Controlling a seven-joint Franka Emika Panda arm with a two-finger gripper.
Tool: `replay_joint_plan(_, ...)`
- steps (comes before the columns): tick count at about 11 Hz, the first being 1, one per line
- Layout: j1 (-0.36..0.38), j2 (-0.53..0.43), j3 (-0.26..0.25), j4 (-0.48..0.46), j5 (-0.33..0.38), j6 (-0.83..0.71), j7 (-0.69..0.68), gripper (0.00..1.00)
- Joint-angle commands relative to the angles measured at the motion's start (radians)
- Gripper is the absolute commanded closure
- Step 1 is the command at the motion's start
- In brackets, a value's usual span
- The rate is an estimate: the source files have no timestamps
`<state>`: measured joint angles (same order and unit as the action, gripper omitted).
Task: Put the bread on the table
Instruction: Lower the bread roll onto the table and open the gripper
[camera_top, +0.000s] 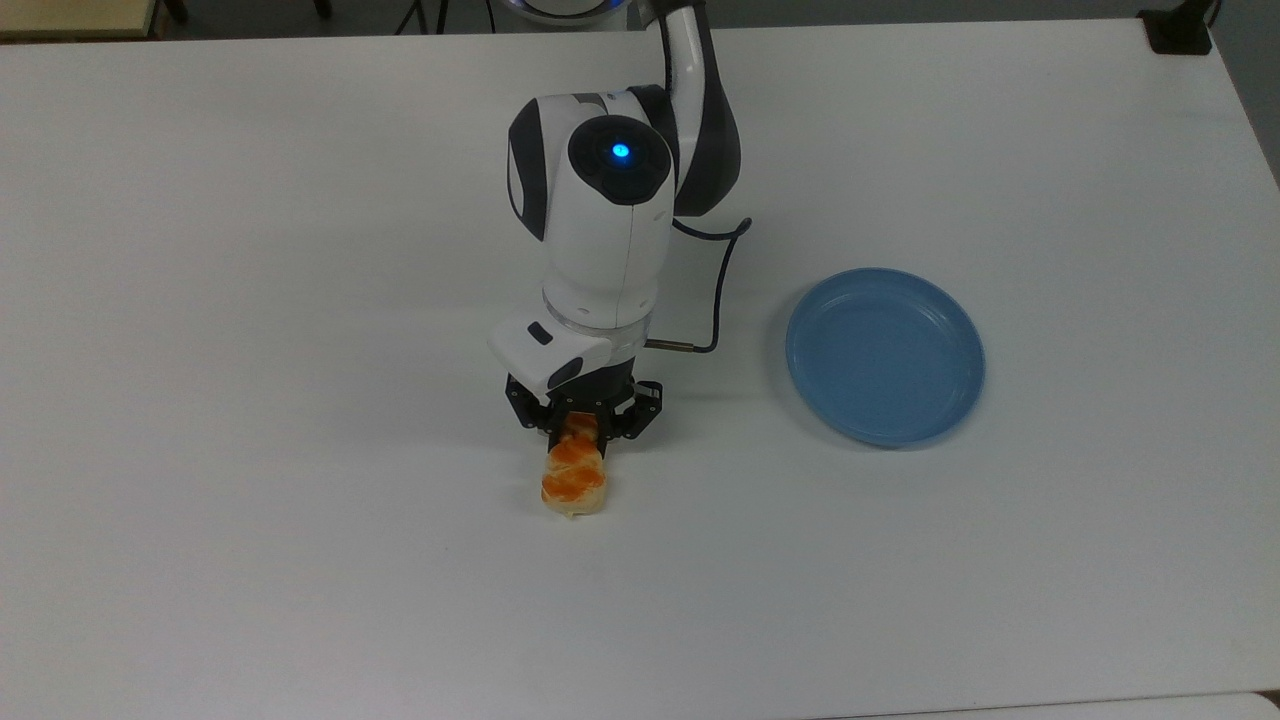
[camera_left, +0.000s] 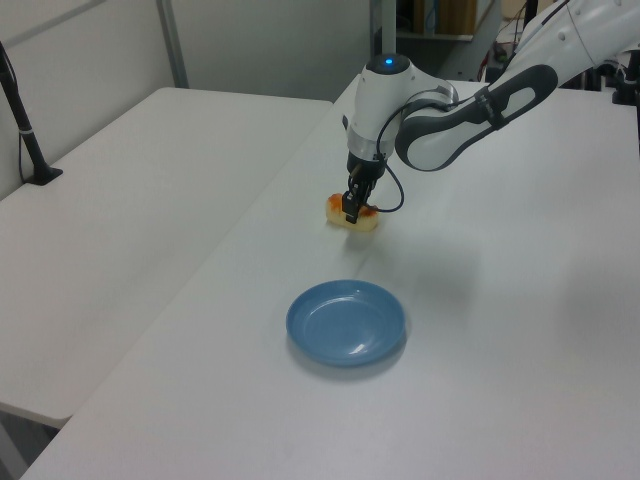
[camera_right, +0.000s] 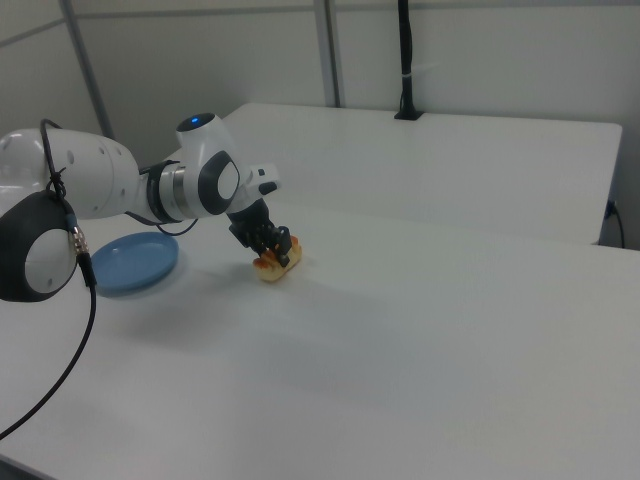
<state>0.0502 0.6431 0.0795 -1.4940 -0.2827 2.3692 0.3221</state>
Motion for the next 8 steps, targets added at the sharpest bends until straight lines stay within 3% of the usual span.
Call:
replay_joint_plan(1,-0.022,-0.042,0.0,0.001,0.057,0.005,-0.001,0.0)
replay_joint_plan(3,-0.035,-0.117,0.002,-0.006,0.147,-0.008,-0.003,0.0)
replay_joint_plan(6,-0.062,-0.268,0.0,-0.009,0.221,-0.258,-0.001,0.0)
replay_joint_plan(8,-0.066,-0.383,-0.003,-0.041,0.227,-0.413,0.0,0.0)
